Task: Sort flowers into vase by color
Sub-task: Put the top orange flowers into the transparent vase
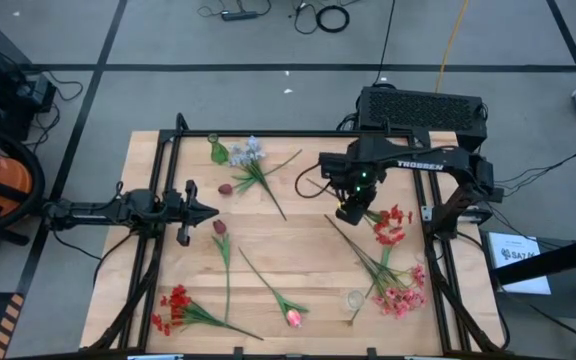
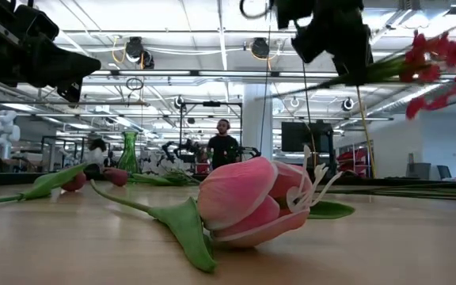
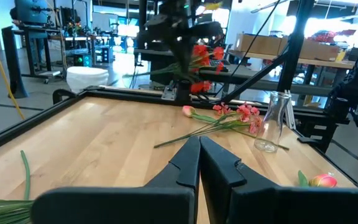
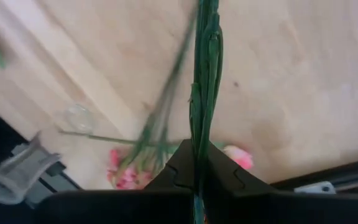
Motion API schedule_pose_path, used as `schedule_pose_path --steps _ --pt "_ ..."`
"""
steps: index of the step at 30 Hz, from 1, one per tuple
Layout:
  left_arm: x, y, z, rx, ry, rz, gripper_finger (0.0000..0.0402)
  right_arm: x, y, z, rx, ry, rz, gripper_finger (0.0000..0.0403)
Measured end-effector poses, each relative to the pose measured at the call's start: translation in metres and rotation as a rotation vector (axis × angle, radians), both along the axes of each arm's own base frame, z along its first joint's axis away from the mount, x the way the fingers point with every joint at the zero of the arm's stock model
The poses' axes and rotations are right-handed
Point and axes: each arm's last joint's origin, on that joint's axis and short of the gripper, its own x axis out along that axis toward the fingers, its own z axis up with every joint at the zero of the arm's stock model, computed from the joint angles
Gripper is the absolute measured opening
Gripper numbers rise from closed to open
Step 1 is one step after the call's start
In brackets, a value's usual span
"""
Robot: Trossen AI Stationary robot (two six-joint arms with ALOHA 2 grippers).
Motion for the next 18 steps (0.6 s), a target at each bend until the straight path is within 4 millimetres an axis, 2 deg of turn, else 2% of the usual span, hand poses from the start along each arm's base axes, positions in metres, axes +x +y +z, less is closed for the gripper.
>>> schedule_pose_path --steps 6,10,18 --pt "0.000 0.000 0.000 0.000 0.000 0.000 0.0015 0.003 0.046 0.003 0.033 -0.004 0.108 0.0000" --pt "0.000 0.000 0.000 0.000 0.000 0.000 0.0015 -0.003 0.076 0.009 0.054 -0.014 0.187 0.0000" --pt "0.000 0.000 0.000 0.000 0.000 0.000 0.0015 -0.032 0.109 0.035 0.097 -0.067 0.176 0.0000"
